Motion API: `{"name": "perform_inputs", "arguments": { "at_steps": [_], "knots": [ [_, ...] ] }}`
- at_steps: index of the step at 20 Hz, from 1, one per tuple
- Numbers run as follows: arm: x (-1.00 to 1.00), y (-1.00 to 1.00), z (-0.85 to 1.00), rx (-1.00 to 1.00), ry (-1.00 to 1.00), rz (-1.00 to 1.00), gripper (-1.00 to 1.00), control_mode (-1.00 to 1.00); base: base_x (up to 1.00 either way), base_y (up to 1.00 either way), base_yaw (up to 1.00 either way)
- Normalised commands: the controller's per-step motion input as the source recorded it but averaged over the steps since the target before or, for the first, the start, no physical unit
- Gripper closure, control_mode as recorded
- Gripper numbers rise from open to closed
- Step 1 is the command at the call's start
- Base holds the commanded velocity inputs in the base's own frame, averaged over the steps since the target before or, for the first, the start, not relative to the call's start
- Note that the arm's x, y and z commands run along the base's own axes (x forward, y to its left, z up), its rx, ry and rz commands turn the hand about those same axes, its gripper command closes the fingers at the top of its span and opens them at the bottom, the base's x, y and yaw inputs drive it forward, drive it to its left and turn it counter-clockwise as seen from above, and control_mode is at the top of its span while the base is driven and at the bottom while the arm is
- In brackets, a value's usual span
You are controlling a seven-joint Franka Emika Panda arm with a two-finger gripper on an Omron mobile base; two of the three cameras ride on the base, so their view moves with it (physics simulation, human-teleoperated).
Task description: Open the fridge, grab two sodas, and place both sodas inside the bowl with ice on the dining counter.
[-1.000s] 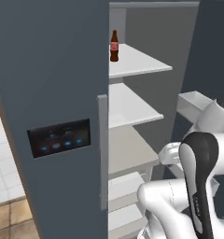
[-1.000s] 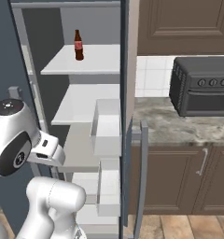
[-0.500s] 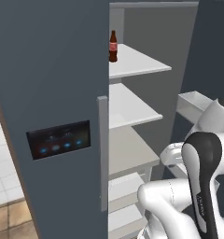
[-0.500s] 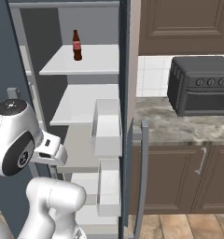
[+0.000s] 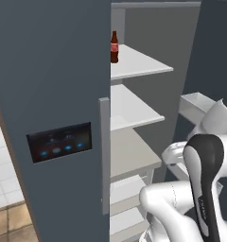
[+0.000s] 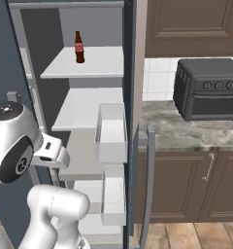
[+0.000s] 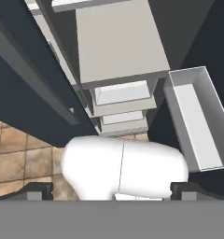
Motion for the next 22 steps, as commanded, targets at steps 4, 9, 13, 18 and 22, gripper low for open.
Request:
{"name": "perform_inputs", "arguments": {
  "at_steps": [4, 9, 13, 18, 22],
  "knots": [
    [0.0, 0.0, 0.58, -0.1, -0.29, 0.11, -1.0, -1.0, 0.0, 0.0, 0.0],
    [0.0, 0.0, 0.71, -0.09, -0.3, 0.13, -1.0, -1.0, 0.0, 0.0, 0.0],
    [0.09, 0.0, 0.78, -0.02, -0.24, 0.13, -1.0, -1.0, 0.0, 0.0, 0.0],
    [0.4, 0.01, 0.67, 0.0, -0.13, 0.09, -1.0, -1.0, 0.0, 0.0, 0.0],
    [0.5, 0.06, 0.57, 0.0, -0.01, 0.0, -1.0, -1.0, 0.0, 0.0, 0.0]
  ]
}}
